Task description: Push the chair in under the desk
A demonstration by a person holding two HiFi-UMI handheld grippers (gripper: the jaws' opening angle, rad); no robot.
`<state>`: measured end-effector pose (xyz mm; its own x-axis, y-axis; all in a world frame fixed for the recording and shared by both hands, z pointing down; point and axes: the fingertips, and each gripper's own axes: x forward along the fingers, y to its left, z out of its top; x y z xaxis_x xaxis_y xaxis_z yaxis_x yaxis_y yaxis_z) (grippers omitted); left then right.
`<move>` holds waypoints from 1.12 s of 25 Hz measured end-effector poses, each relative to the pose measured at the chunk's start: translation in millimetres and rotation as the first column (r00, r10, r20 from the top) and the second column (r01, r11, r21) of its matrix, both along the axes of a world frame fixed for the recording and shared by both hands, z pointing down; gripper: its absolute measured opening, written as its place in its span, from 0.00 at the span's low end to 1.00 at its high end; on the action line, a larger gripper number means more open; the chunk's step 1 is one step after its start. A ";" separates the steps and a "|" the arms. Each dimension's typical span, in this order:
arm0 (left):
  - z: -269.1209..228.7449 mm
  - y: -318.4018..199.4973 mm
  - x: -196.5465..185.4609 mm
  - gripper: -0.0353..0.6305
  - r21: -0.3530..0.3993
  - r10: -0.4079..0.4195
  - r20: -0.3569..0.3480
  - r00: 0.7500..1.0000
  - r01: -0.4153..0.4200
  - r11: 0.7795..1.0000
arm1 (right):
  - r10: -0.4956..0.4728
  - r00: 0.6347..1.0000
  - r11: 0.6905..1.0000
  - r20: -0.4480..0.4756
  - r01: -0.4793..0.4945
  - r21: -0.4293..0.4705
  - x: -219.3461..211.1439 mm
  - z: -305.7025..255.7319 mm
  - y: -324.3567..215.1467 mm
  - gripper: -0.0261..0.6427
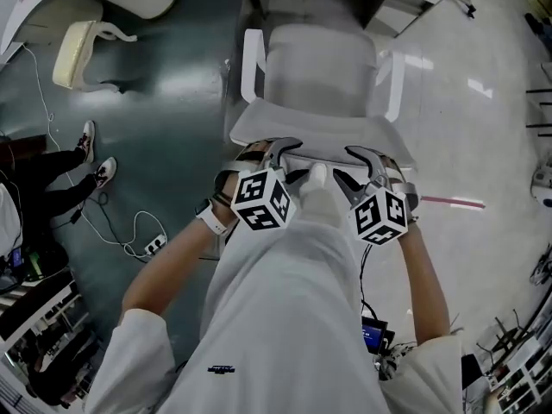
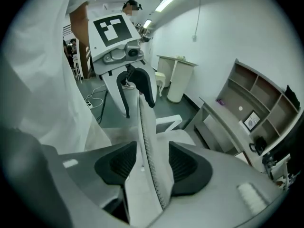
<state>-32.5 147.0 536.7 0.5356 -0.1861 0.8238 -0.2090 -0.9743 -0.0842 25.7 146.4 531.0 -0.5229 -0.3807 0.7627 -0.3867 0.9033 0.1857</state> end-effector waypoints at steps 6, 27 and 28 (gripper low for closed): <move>27.0 -13.7 0.4 0.40 0.026 -0.002 0.061 0.998 0.001 1.000 | -0.062 0.987 0.998 -0.150 0.061 -0.012 17.5 42.0 -0.6 0.36; 37.2 -41.9 -1.0 0.25 0.082 0.093 0.150 0.984 -0.106 0.991 | -0.158 0.974 0.984 -0.165 0.168 0.053 13.9 62.1 -30.1 0.16; 37.5 -47.4 -1.0 0.26 0.084 0.087 0.150 0.985 -0.101 0.991 | -0.159 0.973 0.983 -0.168 0.171 0.061 14.0 62.7 -35.8 0.16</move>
